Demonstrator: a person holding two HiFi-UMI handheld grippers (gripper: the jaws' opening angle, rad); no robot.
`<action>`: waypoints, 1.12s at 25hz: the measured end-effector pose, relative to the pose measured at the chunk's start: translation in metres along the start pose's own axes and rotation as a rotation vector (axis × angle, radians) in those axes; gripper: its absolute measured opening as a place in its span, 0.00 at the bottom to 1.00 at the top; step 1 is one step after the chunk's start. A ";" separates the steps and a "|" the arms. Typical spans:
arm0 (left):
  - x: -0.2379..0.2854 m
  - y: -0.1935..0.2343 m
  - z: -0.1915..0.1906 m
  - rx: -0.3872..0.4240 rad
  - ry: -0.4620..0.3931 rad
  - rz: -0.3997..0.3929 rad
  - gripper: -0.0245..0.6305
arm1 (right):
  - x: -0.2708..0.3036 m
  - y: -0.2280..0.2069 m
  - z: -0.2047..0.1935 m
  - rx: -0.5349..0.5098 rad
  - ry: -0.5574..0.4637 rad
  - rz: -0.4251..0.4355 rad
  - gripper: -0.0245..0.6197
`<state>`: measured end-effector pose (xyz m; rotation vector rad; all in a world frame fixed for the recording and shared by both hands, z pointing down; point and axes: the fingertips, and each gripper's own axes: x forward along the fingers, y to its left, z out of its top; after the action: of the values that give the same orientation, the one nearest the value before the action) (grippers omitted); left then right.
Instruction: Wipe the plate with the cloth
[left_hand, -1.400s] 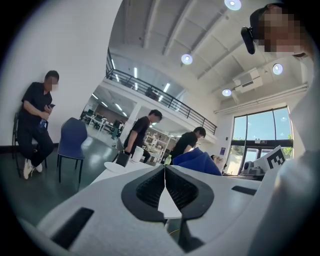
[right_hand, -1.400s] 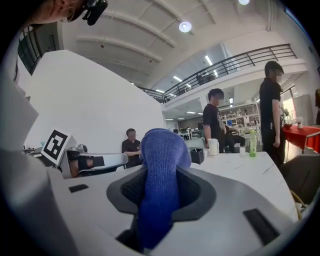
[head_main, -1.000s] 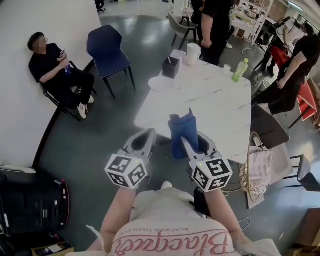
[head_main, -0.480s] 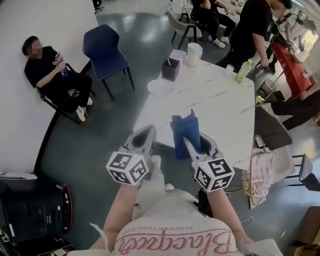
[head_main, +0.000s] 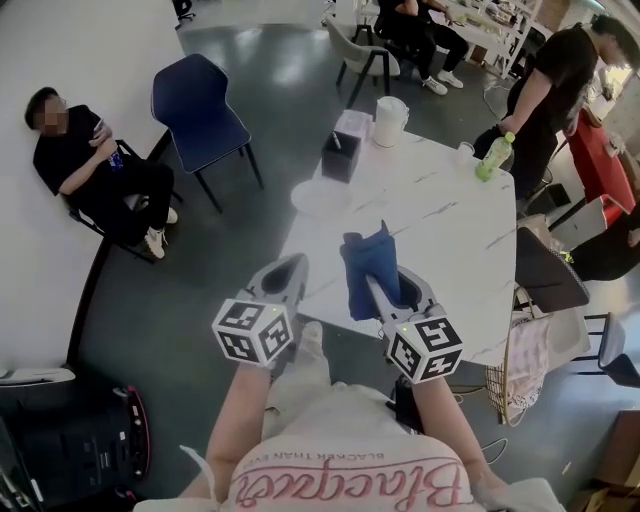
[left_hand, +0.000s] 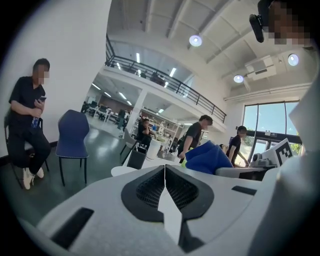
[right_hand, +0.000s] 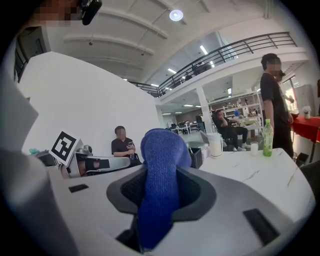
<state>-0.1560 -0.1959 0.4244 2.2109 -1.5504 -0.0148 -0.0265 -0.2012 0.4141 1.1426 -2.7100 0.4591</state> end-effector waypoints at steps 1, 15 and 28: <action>0.008 0.009 0.004 -0.001 0.002 0.000 0.04 | 0.011 -0.003 0.002 0.002 0.002 0.000 0.22; 0.110 0.093 0.033 -0.033 0.090 -0.081 0.05 | 0.126 -0.054 0.022 0.051 0.058 -0.079 0.22; 0.140 0.125 0.020 -0.100 0.143 -0.036 0.28 | 0.153 -0.071 0.022 0.082 0.106 -0.031 0.22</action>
<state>-0.2203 -0.3627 0.4839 2.1134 -1.4023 0.0532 -0.0828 -0.3578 0.4496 1.1449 -2.6013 0.6127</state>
